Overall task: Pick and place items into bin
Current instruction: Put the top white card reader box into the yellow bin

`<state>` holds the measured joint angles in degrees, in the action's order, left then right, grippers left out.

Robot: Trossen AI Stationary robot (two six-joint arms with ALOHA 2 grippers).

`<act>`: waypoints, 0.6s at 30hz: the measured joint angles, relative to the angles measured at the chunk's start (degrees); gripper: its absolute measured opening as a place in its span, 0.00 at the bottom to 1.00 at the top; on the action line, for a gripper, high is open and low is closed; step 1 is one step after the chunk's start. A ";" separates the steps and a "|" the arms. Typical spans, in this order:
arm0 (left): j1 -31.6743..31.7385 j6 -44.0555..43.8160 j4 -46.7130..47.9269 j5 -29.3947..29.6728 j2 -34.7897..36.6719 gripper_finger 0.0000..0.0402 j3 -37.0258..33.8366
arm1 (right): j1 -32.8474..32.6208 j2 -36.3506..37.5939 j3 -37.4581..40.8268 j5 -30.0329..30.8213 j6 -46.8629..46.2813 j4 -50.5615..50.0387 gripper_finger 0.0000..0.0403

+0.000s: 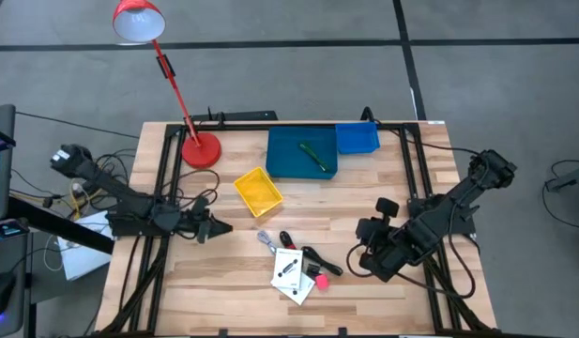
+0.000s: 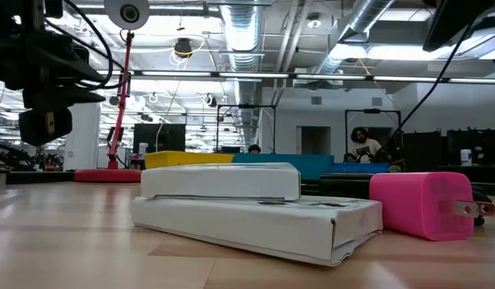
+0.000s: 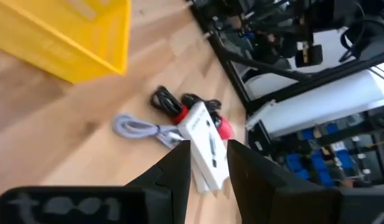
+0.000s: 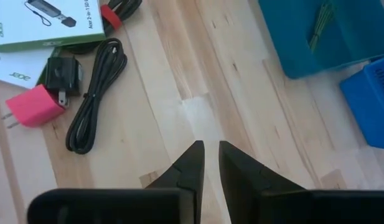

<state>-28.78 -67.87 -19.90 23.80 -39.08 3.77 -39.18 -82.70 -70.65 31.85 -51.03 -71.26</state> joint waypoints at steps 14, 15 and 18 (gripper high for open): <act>-4.44 -11.84 -20.99 -0.97 -28.19 0.23 0.26 | -2.87 -0.02 -0.02 0.12 -0.12 4.04 0.11; -4.63 -11.31 -22.23 -1.31 -29.89 0.23 0.71 | -2.87 -0.02 -0.02 -0.01 -0.12 4.42 0.11; -4.93 -9.61 -22.34 -3.88 -34.58 0.23 3.22 | -2.84 -0.02 -0.02 -0.03 -0.12 4.98 0.11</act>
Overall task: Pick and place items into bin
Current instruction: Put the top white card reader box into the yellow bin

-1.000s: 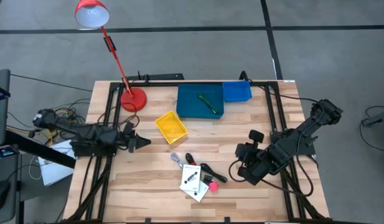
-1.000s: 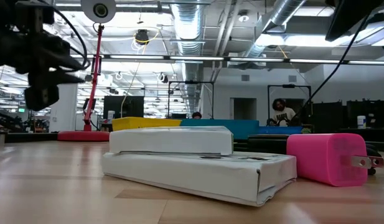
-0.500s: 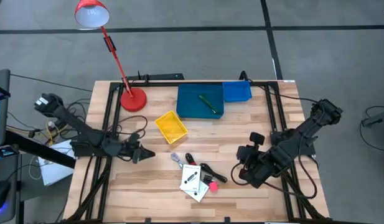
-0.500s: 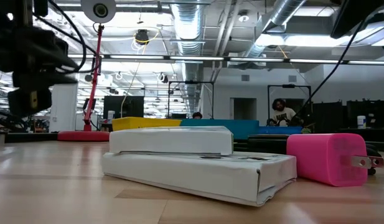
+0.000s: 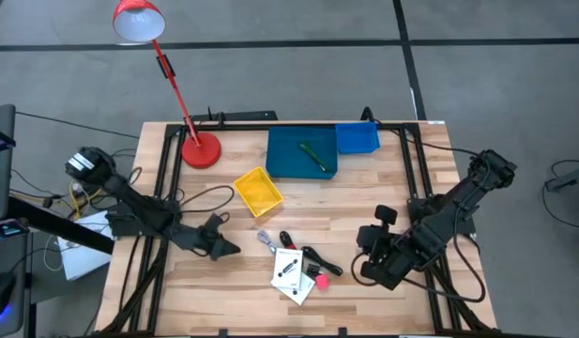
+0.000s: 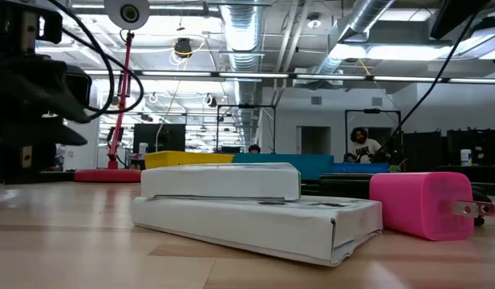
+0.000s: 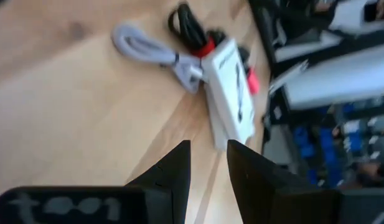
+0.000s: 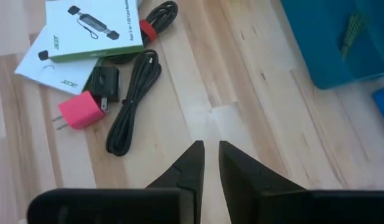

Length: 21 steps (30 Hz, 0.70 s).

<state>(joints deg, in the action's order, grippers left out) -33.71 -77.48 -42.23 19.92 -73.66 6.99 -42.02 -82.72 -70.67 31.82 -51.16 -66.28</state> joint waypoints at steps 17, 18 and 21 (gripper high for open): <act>-0.07 22.78 4.47 -8.78 -20.18 0.23 15.08 | 0.04 -0.04 -0.04 -0.14 0.09 2.01 0.11; -0.05 26.21 4.91 -8.74 -20.18 0.23 15.55 | 0.04 -0.04 -0.04 -0.18 0.09 2.07 0.11; 0.15 38.06 6.89 -8.39 -20.16 0.23 17.36 | 0.04 -0.04 -0.04 -0.23 0.09 2.08 0.11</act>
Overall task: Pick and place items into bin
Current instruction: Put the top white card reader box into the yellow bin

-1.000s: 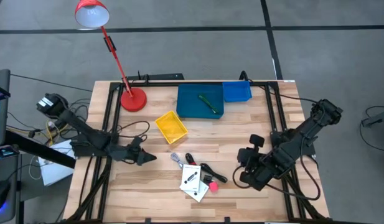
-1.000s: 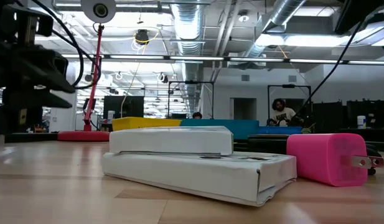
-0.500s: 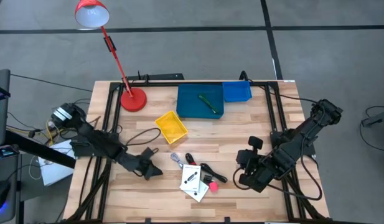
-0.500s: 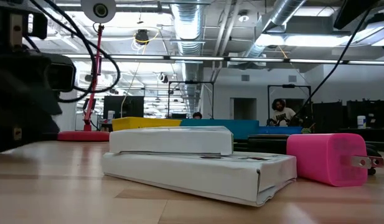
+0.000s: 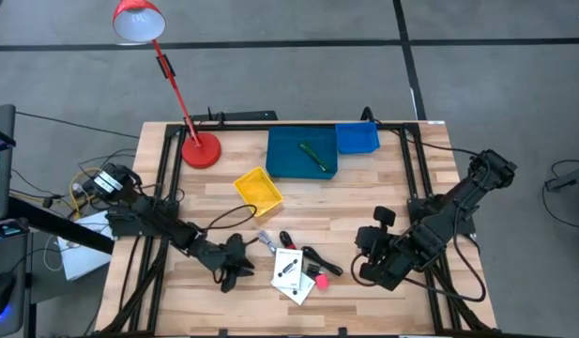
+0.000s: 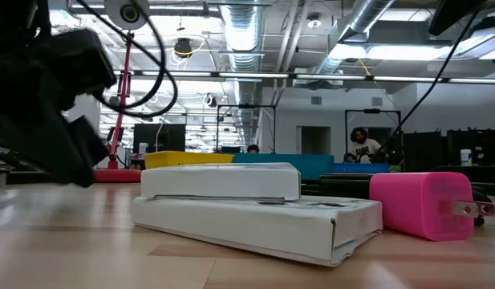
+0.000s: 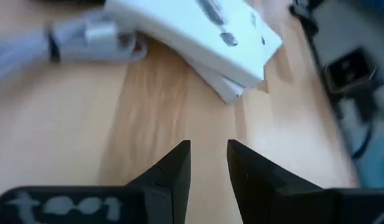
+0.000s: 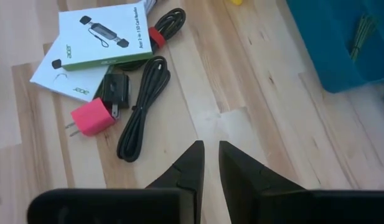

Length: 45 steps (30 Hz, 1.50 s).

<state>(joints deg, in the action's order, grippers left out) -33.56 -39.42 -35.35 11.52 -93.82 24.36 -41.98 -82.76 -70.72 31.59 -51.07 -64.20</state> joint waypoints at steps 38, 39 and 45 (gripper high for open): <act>-0.11 90.75 5.52 18.58 0.04 0.23 4.39 | 0.01 0.00 0.00 -1.68 0.00 0.02 0.11; -0.13 90.75 5.44 18.45 0.04 0.23 4.39 | 0.01 0.00 -0.02 -1.68 0.00 0.02 0.11; -0.10 91.15 4.94 14.29 0.01 0.24 4.42 | 0.01 0.00 -0.02 -1.68 0.00 0.02 0.11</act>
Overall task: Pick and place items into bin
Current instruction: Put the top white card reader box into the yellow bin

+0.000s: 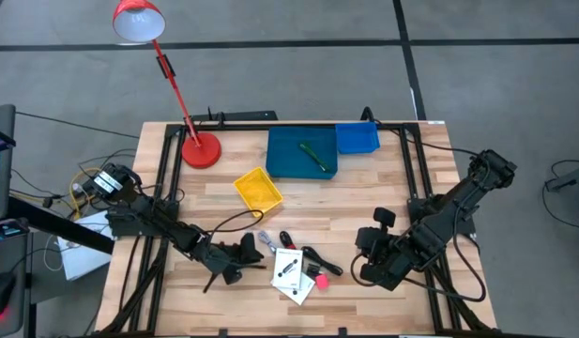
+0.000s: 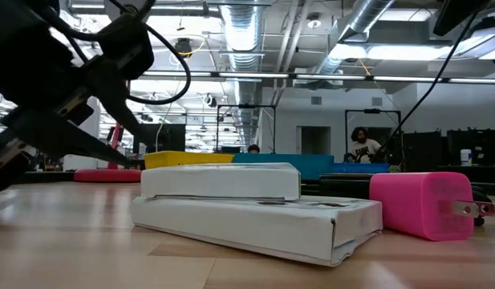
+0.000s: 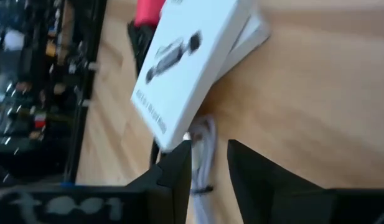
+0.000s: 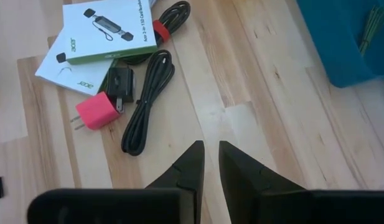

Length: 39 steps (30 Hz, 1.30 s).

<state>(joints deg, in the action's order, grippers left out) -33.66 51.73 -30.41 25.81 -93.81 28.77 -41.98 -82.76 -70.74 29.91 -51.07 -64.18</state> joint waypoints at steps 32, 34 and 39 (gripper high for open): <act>1.07 23.90 -4.14 -3.10 -0.05 0.47 0.06 | 0.69 -2.08 0.07 -0.50 0.51 6.59 0.11; 1.56 24.22 -3.55 -3.51 -0.10 0.47 0.75 | 0.70 -3.73 0.04 -0.66 0.50 7.03 0.11; 2.64 25.61 -3.19 -4.16 -0.10 0.47 2.82 | 1.25 -8.82 0.07 -0.98 2.23 11.58 0.11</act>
<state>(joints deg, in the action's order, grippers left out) -31.02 77.34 -33.60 21.65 -93.91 31.60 -40.73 -91.58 -70.67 28.94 -48.84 -52.61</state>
